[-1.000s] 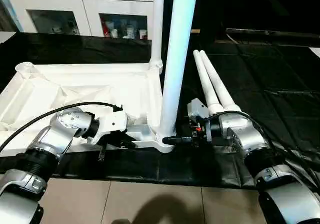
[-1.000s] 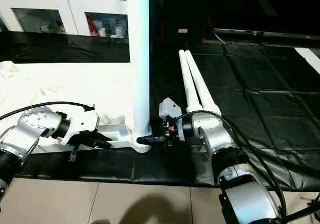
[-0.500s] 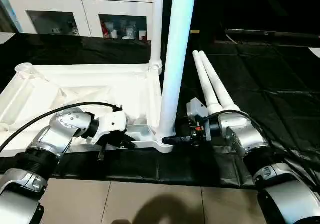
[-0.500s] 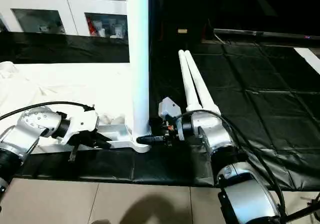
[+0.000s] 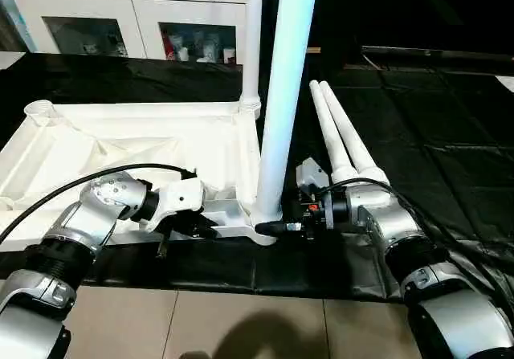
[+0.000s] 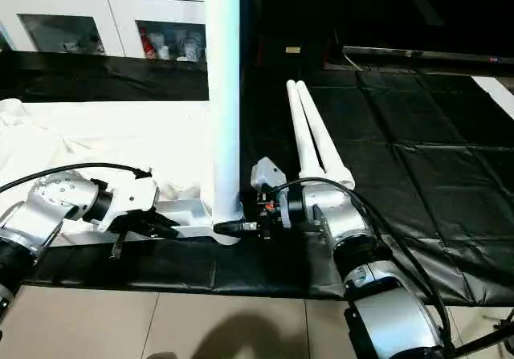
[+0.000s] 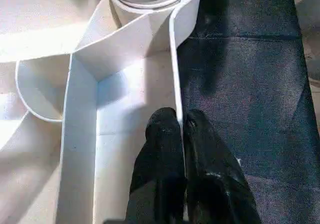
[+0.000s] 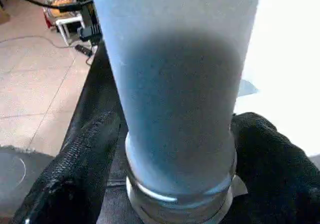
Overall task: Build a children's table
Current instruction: Rotate leg to tighten
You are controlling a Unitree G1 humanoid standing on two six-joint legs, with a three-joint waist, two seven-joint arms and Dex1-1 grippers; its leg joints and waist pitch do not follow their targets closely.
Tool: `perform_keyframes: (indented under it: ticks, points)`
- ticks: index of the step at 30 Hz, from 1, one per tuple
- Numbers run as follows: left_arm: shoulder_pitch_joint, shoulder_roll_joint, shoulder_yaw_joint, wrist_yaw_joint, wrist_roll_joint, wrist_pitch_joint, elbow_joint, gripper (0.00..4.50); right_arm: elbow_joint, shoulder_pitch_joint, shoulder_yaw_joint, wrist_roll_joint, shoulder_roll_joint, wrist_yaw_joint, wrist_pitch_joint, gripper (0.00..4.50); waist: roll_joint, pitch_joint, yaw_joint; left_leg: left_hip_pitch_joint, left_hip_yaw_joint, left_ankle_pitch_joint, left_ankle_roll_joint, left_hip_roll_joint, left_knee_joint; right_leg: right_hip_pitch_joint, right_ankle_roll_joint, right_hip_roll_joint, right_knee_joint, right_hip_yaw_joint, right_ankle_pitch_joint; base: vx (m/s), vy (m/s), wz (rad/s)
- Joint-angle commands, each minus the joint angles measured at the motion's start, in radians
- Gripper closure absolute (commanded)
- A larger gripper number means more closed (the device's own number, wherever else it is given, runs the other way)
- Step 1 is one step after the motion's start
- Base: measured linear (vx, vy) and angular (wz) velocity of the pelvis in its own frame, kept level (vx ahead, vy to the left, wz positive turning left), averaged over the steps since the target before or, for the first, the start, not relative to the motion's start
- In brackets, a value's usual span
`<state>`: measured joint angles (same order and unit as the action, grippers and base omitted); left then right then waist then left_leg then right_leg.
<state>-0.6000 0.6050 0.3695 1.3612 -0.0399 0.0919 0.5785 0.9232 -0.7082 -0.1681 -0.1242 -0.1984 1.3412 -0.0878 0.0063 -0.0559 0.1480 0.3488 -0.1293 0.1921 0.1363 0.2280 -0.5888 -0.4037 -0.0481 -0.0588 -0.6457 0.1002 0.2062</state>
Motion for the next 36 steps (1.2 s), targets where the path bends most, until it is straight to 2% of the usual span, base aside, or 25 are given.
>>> perform_keyframes:
  ticks: [1,7,15,17,18,19,20,22,23,24,25,26,28,29,31,33,34,36]
  points:
    - [0.005,-0.001,0.053,0.031,-0.054,0.018,0.016,4.5,0.011,-0.015,0.011,-0.013,0.0,0.011,0.016,1.2,0.02,0.075,-0.005,0.007,-0.021,0.143,-0.034,0.006,0.062,0.066,-0.203,-0.076,0.079,-0.059,0.104,0.0,0.0,0.0]
    - [0.007,0.002,0.049,0.032,-0.052,0.014,0.021,4.5,0.014,-0.01,0.009,-0.013,-0.001,0.018,0.021,1.69,0.018,0.074,-0.004,0.006,-0.022,0.144,-0.034,0.005,0.062,0.066,-0.2,-0.076,0.08,-0.059,0.116,0.0,0.0,0.0]
    - [0.011,-0.004,0.033,0.026,-0.034,-0.014,0.023,4.5,0.009,0.002,0.015,-0.013,0.013,0.008,0.029,1.77,0.024,0.075,-0.005,0.006,-0.021,0.148,-0.031,0.006,0.062,0.066,-0.206,-0.076,0.079,-0.06,0.102,0.0,0.0,0.0]
    - [0.001,-0.032,0.01,-0.019,-0.022,-0.063,0.039,4.5,-0.004,0.02,0.028,-0.022,0.03,-0.034,0.054,1.78,0.029,0.074,-0.006,0.005,-0.021,0.152,-0.03,0.005,0.061,0.065,-0.209,-0.074,0.079,-0.059,0.099,0.0,0.0,0.0]
    - [-0.009,-0.048,-0.001,-0.057,-0.023,-0.089,0.053,4.5,-0.005,0.027,0.037,-0.024,0.041,-0.073,0.058,1.78,0.027,0.073,-0.006,0.004,-0.022,0.157,-0.03,0.005,0.062,0.064,-0.208,-0.075,0.081,-0.059,0.105,0.0,0.0,0.0]
    - [-0.021,-0.067,-0.016,-0.104,-0.024,-0.111,0.072,4.5,-0.002,0.034,0.046,-0.023,0.055,-0.122,0.066,1.78,0.024,0.071,-0.007,0.003,-0.023,0.167,-0.025,0.003,0.063,0.064,-0.201,-0.075,0.085,-0.06,0.134,0.0,0.0,0.0]
    - [-0.051,-0.114,-0.052,-0.2,-0.014,-0.16,0.112,4.5,0.012,0.048,0.068,-0.016,0.087,-0.248,0.063,1.78,0.022,0.067,-0.007,-0.002,-0.026,0.191,-0.021,0.001,0.064,0.059,-0.184,-0.075,0.095,-0.06,0.206,0.0,0.0,0.0]
    - [-0.08,-0.157,-0.087,-0.29,-0.001,-0.201,0.142,4.5,0.028,0.06,0.088,-0.011,0.121,-0.369,0.068,1.78,0.023,0.062,-0.007,-0.008,-0.027,0.205,-0.006,-0.003,0.065,0.055,-0.157,-0.077,0.104,-0.061,0.292,0.0,0.0,0.0]
    - [-0.098,-0.185,-0.11,-0.347,0.011,-0.23,0.156,4.5,0.04,0.066,0.102,-0.011,0.144,-0.448,0.081,1.78,0.02,0.063,-0.01,-0.003,-0.022,0.214,0.005,-0.005,0.072,0.065,-0.111,-0.082,0.111,-0.057,0.404,0.0,0.0,0.0]
    - [-0.111,-0.208,-0.131,-0.39,0.025,-0.261,0.161,4.5,0.05,0.068,0.114,-0.013,0.164,-0.504,0.087,1.78,0.02,0.063,-0.01,-0.003,-0.021,0.213,0.005,-0.005,0.073,0.062,-0.101,-0.083,0.115,-0.057,0.417,0.0,0.0,0.0]
    - [-0.124,-0.231,-0.153,-0.43,0.04,-0.293,0.165,4.5,0.061,0.067,0.13,-0.023,0.186,-0.551,0.092,1.78,0.022,0.062,-0.013,-0.008,-0.023,0.224,0.006,-0.004,0.073,0.055,-0.098,-0.082,0.118,-0.059,0.427,0.0,0.0,0.0]
    - [-0.137,-0.253,-0.174,-0.472,0.055,-0.323,0.169,4.5,0.076,0.061,0.148,-0.037,0.211,-0.599,0.104,1.78,0.021,0.06,-0.016,-0.006,-0.023,0.236,0.002,-0.006,0.073,0.058,-0.096,-0.082,0.121,-0.058,0.441,0.0,0.0,0.0]
    - [-0.147,-0.273,-0.191,-0.507,0.062,-0.352,0.168,4.5,0.092,0.052,0.165,-0.045,0.233,-0.652,0.116,1.78,0.02,0.063,-0.016,-0.005,-0.022,0.235,-0.003,-0.007,0.074,0.058,-0.089,-0.081,0.121,-0.058,0.437,0.0,0.0,0.0]
    - [-0.166,-0.32,-0.214,-0.589,0.057,-0.396,0.16,4.5,0.155,0.004,0.203,-0.058,0.291,-0.816,0.135,1.78,0.023,0.064,-0.019,-0.006,-0.022,0.228,-0.002,-0.006,0.074,0.054,-0.097,-0.082,0.119,-0.06,0.412,0.0,0.0,0.0]
    - [-0.175,-0.353,-0.225,-0.646,0.047,-0.421,0.149,4.5,0.2,-0.039,0.23,-0.071,0.331,-0.912,0.149,1.78,0.02,0.066,-0.029,-0.006,-0.021,0.226,0.005,-0.009,0.074,0.055,-0.102,-0.08,0.117,-0.058,0.403,0.0,0.0,0.0]
    - [-0.176,-0.366,-0.221,-0.675,0.03,-0.427,0.138,4.5,0.208,-0.058,0.228,-0.06,0.348,-0.92,0.131,1.78,0.018,0.065,-0.032,-0.007,-0.024,0.214,-0.006,-0.011,0.071,0.053,-0.107,-0.077,0.119,-0.059,0.373,0.0,0.0,0.0]
    - [-0.175,-0.365,-0.215,-0.676,0.019,-0.424,0.136,4.5,0.207,-0.06,0.233,-0.061,0.352,-0.915,0.127,1.78,0.017,0.068,-0.03,0.001,-0.024,0.187,-0.013,-0.01,0.071,0.059,-0.113,-0.079,0.113,-0.061,0.326,0.0,0.0,0.0]
    - [-0.166,-0.358,-0.203,-0.666,0.004,-0.413,0.13,4.5,0.204,-0.063,0.248,-0.067,0.357,-0.91,0.126,1.28,0.017,0.071,-0.03,0.002,-0.026,0.152,-0.024,-0.008,0.07,0.06,-0.128,-0.076,0.104,-0.063,0.238,0.0,0.0,0.0]
